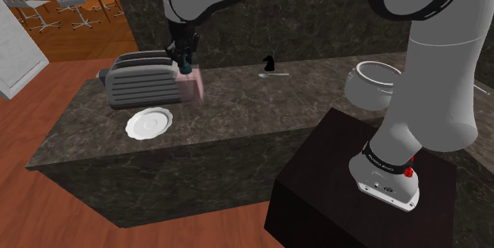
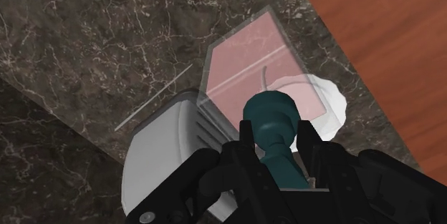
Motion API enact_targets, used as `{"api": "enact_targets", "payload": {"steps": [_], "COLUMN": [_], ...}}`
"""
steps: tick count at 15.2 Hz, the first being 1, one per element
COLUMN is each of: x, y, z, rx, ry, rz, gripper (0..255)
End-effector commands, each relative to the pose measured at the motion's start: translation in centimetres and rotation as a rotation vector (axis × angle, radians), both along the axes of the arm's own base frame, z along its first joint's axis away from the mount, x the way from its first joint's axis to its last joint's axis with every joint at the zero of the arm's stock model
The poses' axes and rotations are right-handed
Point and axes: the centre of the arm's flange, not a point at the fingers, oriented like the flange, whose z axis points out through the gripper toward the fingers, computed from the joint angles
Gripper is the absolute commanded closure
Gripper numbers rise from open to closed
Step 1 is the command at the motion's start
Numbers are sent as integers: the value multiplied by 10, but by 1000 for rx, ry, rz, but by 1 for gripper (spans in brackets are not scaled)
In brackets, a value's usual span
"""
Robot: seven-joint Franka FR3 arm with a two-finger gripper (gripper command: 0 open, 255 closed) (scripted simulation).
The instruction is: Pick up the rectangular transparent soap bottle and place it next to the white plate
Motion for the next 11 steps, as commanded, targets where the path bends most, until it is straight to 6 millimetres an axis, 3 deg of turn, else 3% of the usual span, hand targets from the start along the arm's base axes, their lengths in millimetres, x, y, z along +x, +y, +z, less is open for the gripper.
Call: {"api": "enact_targets", "payload": {"steps": [1,11], "x": [1,1], "y": [-1,-1], "z": [-10,-63], "rx": [0,0], "ry": [-1,-1], "rz": [0,0], "gripper": [255,255]}}
